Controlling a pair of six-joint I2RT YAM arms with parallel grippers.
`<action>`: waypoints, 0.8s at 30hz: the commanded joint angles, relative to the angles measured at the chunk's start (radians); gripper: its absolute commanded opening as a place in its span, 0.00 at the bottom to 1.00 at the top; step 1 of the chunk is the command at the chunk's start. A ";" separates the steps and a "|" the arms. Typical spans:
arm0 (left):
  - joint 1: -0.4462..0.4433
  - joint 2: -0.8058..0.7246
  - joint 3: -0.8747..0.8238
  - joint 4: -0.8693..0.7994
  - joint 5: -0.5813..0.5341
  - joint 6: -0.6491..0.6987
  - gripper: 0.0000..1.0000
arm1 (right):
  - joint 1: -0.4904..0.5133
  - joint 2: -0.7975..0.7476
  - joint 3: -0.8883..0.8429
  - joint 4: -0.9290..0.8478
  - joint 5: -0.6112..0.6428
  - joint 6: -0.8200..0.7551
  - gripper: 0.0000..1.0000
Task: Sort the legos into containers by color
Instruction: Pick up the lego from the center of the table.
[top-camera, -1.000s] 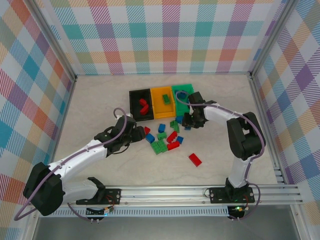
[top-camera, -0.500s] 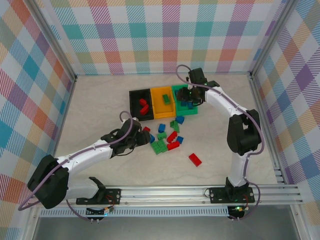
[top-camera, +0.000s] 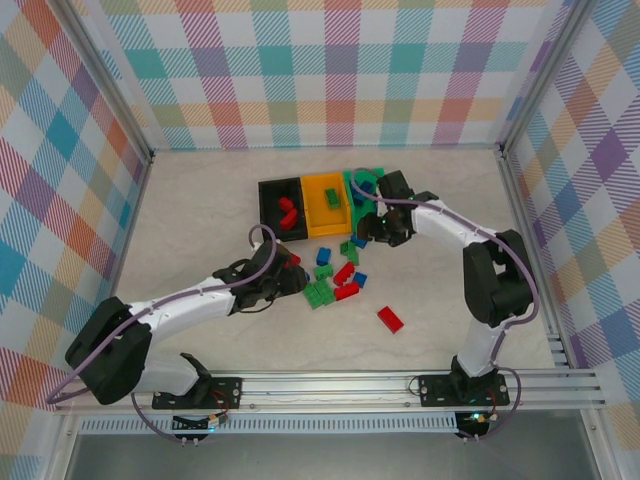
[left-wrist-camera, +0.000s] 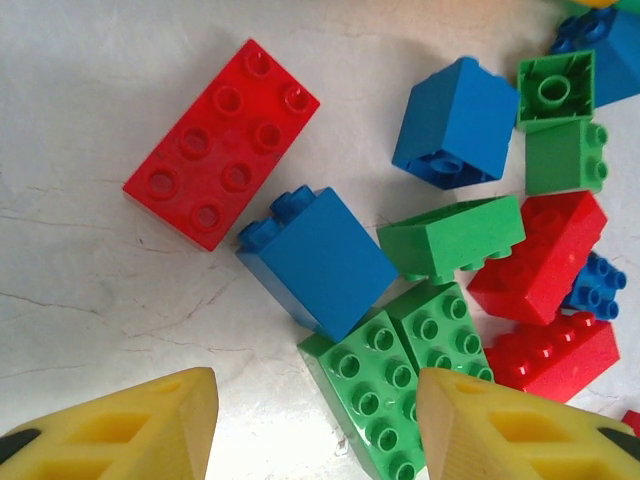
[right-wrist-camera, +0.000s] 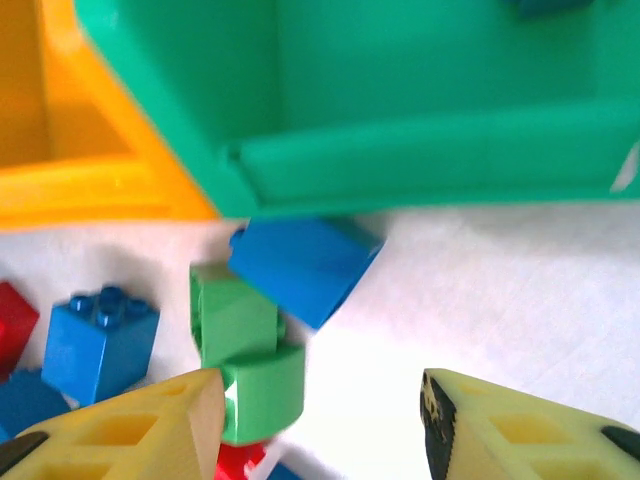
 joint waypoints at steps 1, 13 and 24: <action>-0.020 0.035 0.040 0.039 0.022 -0.003 0.55 | 0.026 -0.039 -0.050 0.041 -0.027 -0.002 0.55; -0.078 0.069 0.080 -0.006 -0.026 -0.009 0.55 | 0.098 0.086 -0.009 0.053 -0.041 0.018 0.55; -0.091 -0.036 0.040 -0.089 -0.137 -0.025 0.55 | 0.099 0.135 -0.029 0.057 -0.026 0.041 0.40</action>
